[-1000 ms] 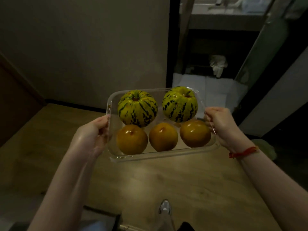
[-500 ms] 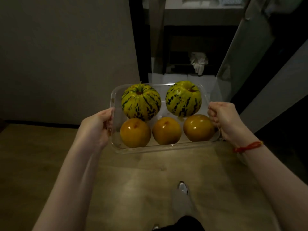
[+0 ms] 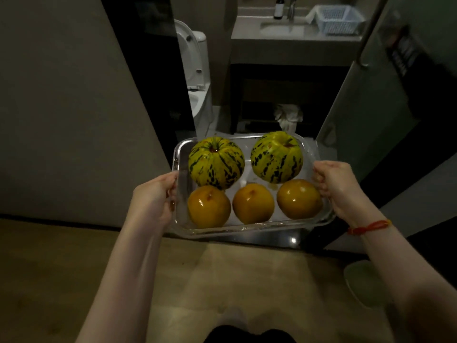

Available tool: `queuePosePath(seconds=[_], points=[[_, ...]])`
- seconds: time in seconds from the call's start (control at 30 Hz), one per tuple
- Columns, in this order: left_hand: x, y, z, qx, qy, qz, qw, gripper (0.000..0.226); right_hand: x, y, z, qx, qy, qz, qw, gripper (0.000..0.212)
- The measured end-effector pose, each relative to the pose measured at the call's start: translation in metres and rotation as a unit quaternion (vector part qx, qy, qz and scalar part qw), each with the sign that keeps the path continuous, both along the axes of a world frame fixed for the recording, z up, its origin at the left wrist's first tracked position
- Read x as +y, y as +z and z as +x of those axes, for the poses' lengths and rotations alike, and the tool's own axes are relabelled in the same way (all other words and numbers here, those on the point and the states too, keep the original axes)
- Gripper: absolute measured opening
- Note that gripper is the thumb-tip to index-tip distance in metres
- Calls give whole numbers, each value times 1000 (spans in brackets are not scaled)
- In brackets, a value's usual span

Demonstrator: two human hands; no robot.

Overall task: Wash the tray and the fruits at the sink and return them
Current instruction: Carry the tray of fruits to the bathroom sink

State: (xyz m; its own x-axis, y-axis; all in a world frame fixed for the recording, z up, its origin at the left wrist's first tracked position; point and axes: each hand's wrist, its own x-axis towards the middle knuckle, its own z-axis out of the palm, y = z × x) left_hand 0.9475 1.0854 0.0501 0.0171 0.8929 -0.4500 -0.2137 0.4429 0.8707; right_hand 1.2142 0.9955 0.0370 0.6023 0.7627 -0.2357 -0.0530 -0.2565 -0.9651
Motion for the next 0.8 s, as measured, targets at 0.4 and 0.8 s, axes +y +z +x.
queuePosePath(seconds=[0.4,0.8], points=[[209,-11,126,3,-7,1,1000,25,184,-8,117,0,-54,4,999,40],[360,1,231,-5,-15,-1,1000,33,348,-16,224,-8,-45,5,999,38]])
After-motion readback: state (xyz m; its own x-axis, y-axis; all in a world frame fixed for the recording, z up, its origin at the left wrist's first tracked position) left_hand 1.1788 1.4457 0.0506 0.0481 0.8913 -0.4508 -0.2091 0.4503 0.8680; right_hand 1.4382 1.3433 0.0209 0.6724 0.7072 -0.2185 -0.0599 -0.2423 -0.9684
